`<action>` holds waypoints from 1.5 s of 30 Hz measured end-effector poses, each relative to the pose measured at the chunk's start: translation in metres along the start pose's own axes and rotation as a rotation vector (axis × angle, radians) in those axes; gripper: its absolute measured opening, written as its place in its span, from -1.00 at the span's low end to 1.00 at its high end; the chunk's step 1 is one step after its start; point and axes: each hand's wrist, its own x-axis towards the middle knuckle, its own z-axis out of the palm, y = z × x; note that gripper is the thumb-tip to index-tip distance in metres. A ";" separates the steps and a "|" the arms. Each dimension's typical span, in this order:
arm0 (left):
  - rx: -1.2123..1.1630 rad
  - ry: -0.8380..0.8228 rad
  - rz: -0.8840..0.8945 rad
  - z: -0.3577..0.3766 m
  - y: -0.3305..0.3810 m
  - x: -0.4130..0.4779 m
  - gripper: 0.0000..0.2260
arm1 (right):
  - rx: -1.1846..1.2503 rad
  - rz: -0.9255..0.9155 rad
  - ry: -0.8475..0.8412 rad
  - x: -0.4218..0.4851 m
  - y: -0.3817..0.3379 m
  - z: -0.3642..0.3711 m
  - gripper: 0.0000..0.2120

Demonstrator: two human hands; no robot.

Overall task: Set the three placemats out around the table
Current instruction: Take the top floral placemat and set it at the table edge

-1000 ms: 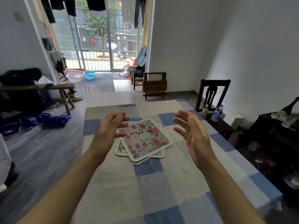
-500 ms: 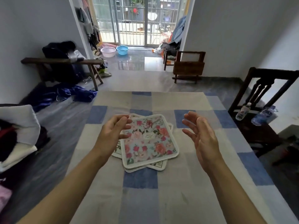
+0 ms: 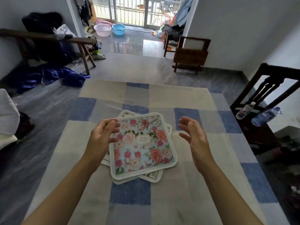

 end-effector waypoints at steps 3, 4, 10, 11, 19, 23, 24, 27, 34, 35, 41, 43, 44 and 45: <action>0.004 0.068 -0.059 0.001 -0.022 0.005 -0.75 | -0.004 0.067 -0.065 0.012 0.027 0.009 -0.70; 0.013 0.081 -0.078 0.002 -0.029 0.007 -0.74 | -0.011 0.082 -0.078 0.014 0.036 0.011 -0.70; 0.100 0.134 -0.162 0.004 -0.076 0.027 -0.80 | -0.055 0.154 -0.098 0.034 0.075 0.012 -0.68; 0.131 0.147 -0.172 0.004 -0.083 0.031 -0.80 | -0.074 0.165 -0.086 0.039 0.081 0.011 -0.73; 0.417 0.202 -0.257 -0.002 -0.129 0.053 -0.67 | -0.228 0.288 -0.071 0.049 0.131 0.004 -0.75; 0.462 0.177 -0.261 -0.002 -0.135 0.054 -0.65 | -0.280 0.333 -0.089 0.045 0.148 0.005 -0.69; 0.462 0.170 -0.266 -0.002 -0.136 0.054 -0.65 | -0.292 0.335 -0.087 0.045 0.150 0.005 -0.70; 0.478 0.194 -0.281 -0.002 -0.138 0.053 -0.63 | -0.352 0.315 -0.048 0.046 0.157 0.007 -0.69; 0.481 0.259 -0.326 -0.005 -0.141 0.058 -0.61 | -0.548 0.164 0.084 0.048 0.153 0.010 -0.80; 0.458 0.273 -0.339 -0.005 -0.141 0.059 -0.62 | -0.594 0.125 0.099 0.048 0.152 0.010 -0.80; 0.466 0.337 -0.424 0.001 -0.141 0.065 -0.79 | -0.735 0.043 0.104 0.047 0.148 0.009 -0.81; 0.494 0.334 -0.411 0.007 -0.140 0.065 -0.80 | -0.720 0.073 0.096 0.048 0.148 0.008 -0.84; 0.496 0.337 -0.413 0.009 -0.140 0.066 -0.78 | -0.712 0.084 0.093 0.049 0.147 0.007 -0.85; 0.489 0.346 -0.420 0.009 -0.140 0.066 -0.75 | -0.705 0.092 0.093 0.050 0.147 0.006 -0.87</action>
